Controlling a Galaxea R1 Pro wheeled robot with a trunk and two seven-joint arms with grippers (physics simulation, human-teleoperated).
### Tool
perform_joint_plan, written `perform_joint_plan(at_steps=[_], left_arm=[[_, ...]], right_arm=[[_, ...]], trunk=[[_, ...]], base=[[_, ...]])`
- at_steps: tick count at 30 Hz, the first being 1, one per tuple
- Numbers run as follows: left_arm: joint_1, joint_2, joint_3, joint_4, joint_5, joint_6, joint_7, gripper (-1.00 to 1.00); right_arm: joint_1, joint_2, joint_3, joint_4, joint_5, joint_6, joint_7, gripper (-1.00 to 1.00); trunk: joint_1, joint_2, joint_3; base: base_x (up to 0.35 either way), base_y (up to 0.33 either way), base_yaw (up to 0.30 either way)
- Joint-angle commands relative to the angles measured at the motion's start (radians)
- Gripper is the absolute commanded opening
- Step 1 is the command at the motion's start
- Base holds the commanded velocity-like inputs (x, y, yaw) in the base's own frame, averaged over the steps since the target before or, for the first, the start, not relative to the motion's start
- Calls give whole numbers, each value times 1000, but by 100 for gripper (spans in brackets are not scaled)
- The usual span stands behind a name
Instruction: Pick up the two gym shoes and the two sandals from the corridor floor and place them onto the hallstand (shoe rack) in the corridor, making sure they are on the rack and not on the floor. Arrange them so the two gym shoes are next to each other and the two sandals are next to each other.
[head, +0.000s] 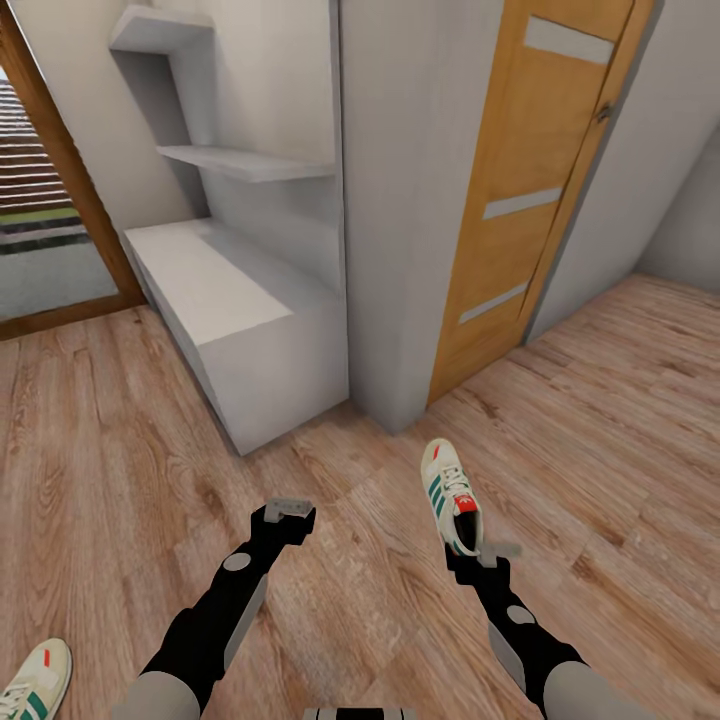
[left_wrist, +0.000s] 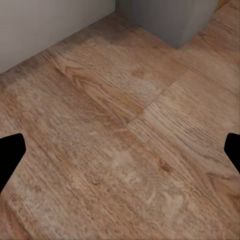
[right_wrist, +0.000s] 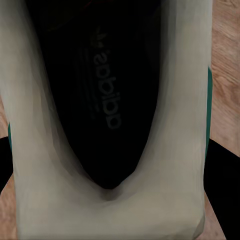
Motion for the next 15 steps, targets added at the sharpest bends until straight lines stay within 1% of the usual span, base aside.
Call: perform_joint_plan(at_steps=[1,6,9,15], left_arm=[[0,0,0,-2,0,6,0,100],[0,0,0,-2,0,5,0,100],[0,0,0,-2,0,5,0,100],[0,0,0,-2,1,5,0,100]], right_arm=[[-1,0,-3,1,-1,-4,1,-100],[-1,0,-3,1,-1,-4,1,-100],[-1,0,-3,1,-1,-4,1,-100],[-1,0,-3,1,-1,-3,1,-100]], trunk=[[0,0,1],[0,0,9],[0,0,14],[0,0,21]], base=[[0,0,0],[-13,0,0],[-238,0,0],[-330,0,0]])
